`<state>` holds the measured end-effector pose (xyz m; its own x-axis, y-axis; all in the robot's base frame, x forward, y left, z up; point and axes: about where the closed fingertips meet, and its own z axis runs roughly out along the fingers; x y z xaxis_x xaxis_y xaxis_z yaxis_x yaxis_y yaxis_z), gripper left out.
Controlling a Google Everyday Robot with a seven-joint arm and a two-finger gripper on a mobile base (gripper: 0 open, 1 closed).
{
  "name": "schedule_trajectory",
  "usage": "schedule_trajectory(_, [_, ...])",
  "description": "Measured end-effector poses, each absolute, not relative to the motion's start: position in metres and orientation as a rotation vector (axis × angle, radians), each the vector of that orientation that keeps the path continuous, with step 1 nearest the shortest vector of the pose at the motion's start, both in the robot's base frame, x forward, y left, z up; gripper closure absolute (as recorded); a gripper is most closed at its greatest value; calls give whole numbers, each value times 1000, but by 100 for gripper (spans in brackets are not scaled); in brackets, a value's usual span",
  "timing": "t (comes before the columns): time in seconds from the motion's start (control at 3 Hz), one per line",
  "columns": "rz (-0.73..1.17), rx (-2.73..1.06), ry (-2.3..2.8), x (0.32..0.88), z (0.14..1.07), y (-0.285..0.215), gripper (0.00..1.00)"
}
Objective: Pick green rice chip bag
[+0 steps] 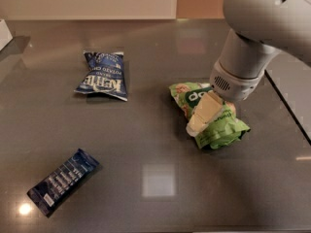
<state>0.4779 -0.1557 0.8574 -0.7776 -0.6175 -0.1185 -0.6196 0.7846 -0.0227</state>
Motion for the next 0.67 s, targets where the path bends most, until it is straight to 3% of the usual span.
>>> schedule_trajectory(0.67, [20,-1007,2863,476,853,-144,41])
